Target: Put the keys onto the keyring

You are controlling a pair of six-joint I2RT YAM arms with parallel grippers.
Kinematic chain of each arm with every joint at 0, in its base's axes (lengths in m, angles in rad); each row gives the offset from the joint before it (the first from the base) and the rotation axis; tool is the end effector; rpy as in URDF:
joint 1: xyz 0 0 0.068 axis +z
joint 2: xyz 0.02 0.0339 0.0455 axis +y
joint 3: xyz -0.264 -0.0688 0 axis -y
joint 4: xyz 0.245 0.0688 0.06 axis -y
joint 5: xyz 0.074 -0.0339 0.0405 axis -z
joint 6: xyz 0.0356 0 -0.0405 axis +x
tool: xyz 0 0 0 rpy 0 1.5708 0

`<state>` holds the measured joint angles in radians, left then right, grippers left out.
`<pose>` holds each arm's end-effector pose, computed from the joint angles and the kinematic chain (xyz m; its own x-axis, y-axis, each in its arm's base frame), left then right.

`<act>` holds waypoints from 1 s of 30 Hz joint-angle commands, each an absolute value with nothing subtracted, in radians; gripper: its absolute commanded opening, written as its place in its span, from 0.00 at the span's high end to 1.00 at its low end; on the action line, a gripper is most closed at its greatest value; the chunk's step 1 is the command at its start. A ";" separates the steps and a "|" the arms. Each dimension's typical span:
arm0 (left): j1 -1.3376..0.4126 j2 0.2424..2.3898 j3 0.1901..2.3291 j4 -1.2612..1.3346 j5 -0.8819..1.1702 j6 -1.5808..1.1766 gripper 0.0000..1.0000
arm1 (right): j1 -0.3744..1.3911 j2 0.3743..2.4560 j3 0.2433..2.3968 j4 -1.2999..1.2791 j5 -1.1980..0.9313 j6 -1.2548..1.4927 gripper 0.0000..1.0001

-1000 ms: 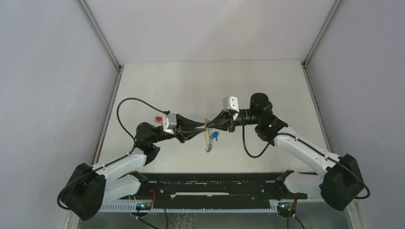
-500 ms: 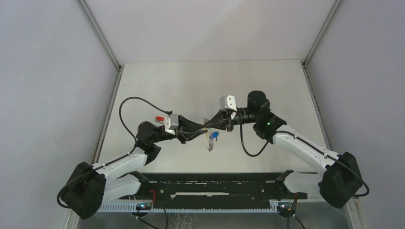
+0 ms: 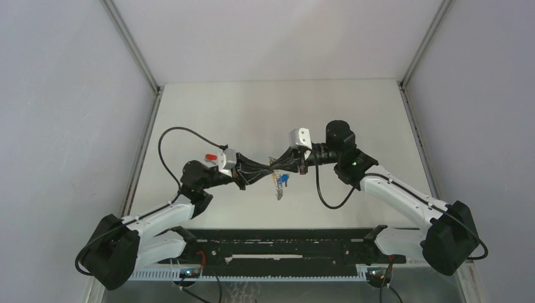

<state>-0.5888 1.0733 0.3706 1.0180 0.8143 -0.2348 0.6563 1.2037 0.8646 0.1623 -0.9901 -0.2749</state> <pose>0.1630 -0.1400 0.2635 0.0284 -0.2110 -0.9771 0.9899 0.1416 -0.0018 0.1944 0.1873 0.3185 0.1338 -0.0850 -0.9874 -0.9876 -0.0942 -0.1257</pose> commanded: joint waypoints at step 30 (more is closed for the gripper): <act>-0.592 1.080 0.267 1.367 0.648 -0.233 1.00 | 0.690 1.031 0.927 0.019 -0.774 -0.247 0.63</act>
